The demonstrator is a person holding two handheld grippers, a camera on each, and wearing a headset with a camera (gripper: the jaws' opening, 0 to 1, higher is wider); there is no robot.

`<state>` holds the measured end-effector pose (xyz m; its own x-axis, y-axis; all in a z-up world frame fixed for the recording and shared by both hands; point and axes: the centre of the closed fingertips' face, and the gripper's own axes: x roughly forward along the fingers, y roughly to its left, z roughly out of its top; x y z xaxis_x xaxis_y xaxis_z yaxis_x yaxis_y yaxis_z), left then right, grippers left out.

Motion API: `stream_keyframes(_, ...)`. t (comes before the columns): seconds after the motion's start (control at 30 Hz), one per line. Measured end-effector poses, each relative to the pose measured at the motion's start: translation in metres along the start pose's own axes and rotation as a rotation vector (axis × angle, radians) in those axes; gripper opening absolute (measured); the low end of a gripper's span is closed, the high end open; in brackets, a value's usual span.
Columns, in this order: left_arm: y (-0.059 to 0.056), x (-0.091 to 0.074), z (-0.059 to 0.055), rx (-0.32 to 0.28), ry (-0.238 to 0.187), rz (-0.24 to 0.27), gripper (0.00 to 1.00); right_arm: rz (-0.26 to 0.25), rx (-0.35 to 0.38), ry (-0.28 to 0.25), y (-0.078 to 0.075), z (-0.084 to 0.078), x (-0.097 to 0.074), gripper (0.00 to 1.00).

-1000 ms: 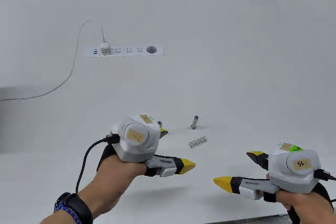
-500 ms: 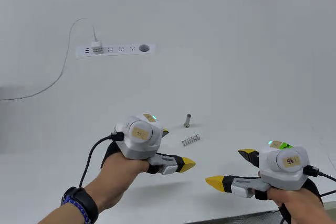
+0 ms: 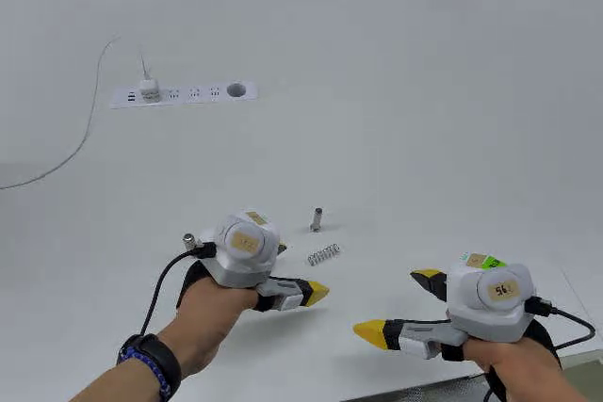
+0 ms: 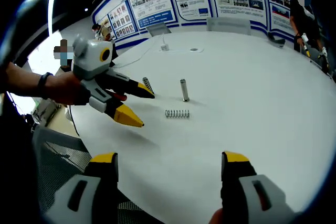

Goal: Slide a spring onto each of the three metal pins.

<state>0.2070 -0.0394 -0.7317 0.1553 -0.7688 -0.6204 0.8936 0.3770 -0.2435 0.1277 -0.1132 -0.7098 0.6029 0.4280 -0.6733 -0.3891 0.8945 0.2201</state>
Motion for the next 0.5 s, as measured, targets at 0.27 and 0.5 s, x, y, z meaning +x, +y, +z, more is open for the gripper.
stream_keyframes(0.27,0.007,0.010,-0.002,0.003,0.015,0.008,0.51,0.006,0.001,0.004,0.003,-0.001,0.001,0.82)
stream_keyframes(0.5,0.006,0.015,-0.002,-0.001,0.017,0.007,0.48,0.003,0.005,0.002,0.001,-0.001,-0.001,0.81)
